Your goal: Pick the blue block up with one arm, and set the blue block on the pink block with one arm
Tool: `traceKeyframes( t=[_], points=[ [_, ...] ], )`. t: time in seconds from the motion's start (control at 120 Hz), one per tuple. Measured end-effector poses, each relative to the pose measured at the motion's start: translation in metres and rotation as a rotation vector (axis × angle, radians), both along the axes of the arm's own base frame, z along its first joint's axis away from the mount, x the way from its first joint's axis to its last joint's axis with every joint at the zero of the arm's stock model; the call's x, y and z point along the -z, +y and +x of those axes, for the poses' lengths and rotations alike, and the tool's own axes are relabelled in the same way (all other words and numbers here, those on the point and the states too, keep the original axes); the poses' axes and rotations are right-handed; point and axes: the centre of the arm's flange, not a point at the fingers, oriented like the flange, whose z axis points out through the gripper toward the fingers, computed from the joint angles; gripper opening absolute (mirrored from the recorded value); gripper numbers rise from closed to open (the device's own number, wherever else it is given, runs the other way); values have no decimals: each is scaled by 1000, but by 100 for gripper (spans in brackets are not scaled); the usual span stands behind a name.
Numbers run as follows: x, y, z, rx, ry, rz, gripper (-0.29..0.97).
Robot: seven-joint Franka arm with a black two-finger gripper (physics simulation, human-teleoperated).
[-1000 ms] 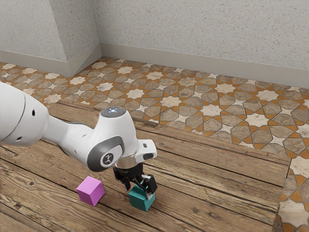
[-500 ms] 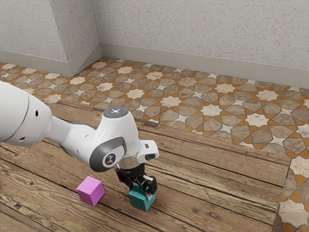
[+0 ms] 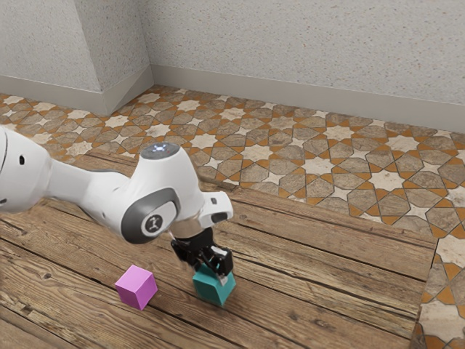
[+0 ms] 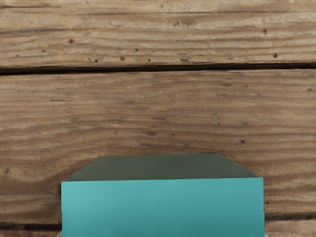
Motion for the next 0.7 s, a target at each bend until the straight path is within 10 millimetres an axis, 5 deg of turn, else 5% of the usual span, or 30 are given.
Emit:
traceKeyframes(
  t=[0.3,0.7],
  points=[
    [-48,41,-15,-30,-16,-11,34],
    [-52,95,-22,-40,8,69,33]
  ],
)
